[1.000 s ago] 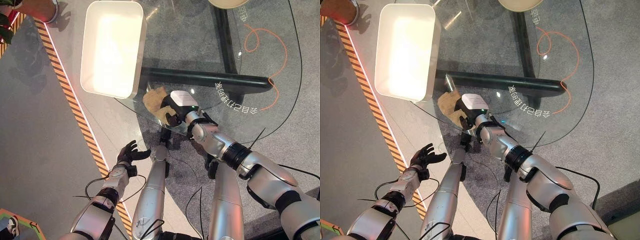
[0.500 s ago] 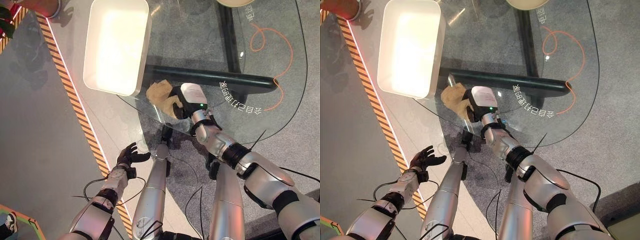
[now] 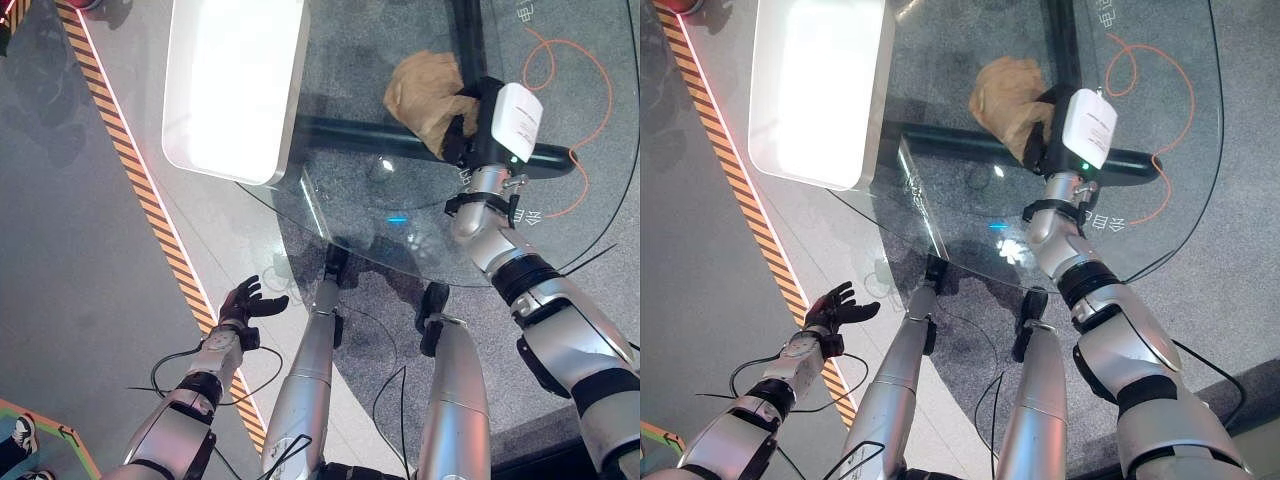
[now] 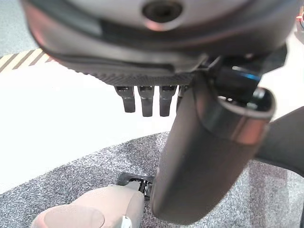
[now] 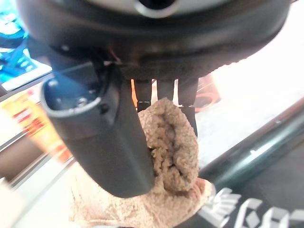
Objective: Wipe the table with a cloth and put it in the basket.
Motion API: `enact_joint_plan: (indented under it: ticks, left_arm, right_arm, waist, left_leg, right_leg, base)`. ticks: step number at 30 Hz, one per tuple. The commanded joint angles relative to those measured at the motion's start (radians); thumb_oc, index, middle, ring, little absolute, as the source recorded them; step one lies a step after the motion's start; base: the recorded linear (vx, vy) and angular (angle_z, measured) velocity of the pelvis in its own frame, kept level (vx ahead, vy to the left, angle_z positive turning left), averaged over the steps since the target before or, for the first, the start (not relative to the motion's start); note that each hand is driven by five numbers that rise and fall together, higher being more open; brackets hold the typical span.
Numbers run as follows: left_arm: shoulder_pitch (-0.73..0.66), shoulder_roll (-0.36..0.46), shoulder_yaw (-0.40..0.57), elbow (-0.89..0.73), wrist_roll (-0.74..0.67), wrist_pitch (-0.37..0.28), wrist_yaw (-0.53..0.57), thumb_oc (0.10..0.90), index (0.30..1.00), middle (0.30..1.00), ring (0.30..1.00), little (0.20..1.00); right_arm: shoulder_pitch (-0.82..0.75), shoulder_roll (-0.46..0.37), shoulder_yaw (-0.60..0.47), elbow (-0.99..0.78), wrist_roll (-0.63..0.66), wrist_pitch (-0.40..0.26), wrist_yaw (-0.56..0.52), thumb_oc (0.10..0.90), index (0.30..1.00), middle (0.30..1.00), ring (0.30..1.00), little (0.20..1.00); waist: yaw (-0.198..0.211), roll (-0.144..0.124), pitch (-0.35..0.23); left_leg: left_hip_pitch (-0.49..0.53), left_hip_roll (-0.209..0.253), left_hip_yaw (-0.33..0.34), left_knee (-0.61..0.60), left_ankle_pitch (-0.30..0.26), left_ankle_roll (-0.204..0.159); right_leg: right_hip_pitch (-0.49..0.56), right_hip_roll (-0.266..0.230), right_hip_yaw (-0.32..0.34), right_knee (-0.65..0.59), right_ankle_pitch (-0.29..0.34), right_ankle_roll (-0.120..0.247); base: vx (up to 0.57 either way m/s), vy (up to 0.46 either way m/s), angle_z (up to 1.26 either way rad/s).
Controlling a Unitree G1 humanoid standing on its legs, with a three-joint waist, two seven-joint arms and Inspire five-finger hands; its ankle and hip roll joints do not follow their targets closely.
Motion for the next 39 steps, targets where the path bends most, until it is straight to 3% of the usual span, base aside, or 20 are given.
enact_joint_plan:
  ticks: [1,10,18,31,39]
  left_arm:
    - [-0.007,0.038,0.018,0.053,-0.022,-0.007,0.006,0.800,0.900,0.900,0.900,0.900]
    - [-0.018,0.068,0.038,0.076,-0.016,0.000,-0.014,0.800,0.900,0.900,0.900,0.900]
    - [-0.035,0.093,0.055,0.099,-0.020,0.006,-0.027,0.800,0.900,0.900,0.900,0.900]
    - [-0.061,0.121,0.079,0.149,-0.019,0.009,-0.055,0.800,0.900,0.900,0.900,0.900]
    - [-0.083,0.123,0.075,0.163,-0.022,0.016,-0.055,0.800,0.900,0.900,0.900,0.900]
  right_arm:
    - [-0.040,-0.172,-0.077,0.092,0.076,0.008,-0.125,0.100,0.300,0.300,0.300,0.200]
    - [-0.010,-0.216,-0.187,0.239,0.196,-0.016,-0.142,0.100,0.300,0.300,0.300,0.200]
    - [0.017,-0.236,-0.241,0.267,0.315,-0.013,-0.176,0.100,0.300,0.300,0.300,0.200]
    - [0.022,-0.248,-0.323,0.295,0.487,-0.108,-0.207,0.100,0.300,0.300,0.300,0.200]
    - [0.011,-0.225,-0.318,0.266,0.467,-0.190,-0.163,0.100,0.300,0.300,0.300,0.200]
  waist:
    - [-0.020,-0.020,-0.015]
    - [-0.029,-0.037,-0.015]
    - [-0.042,-0.052,-0.015]
    - [-0.055,-0.073,-0.015]
    - [-0.056,-0.076,-0.015]
  left_leg:
    - [0.034,-0.085,0.139,0.098,-0.149,0.132]
    - [0.031,-0.077,0.134,0.103,-0.159,0.134]
    - [0.035,-0.068,0.132,0.096,-0.163,0.129]
    - [0.058,-0.059,0.134,0.081,-0.172,0.122]
    - [0.063,-0.059,0.132,0.075,-0.171,0.118]
  right_leg:
    - [0.026,0.072,-0.055,-0.275,0.203,0.000]
    - [0.027,0.083,-0.048,-0.277,0.203,0.004]
    - [0.031,0.094,-0.039,-0.290,0.207,0.007]
    - [0.055,0.104,-0.027,-0.312,0.208,0.012]
    - [0.061,0.105,-0.027,-0.318,0.205,0.013]
  base:
    - [0.00,0.000,0.00]
    - [0.00,-0.020,-0.01]
    - [0.00,0.000,0.00]
    - [0.00,0.000,-0.02]
    - [0.00,-0.001,-0.03]
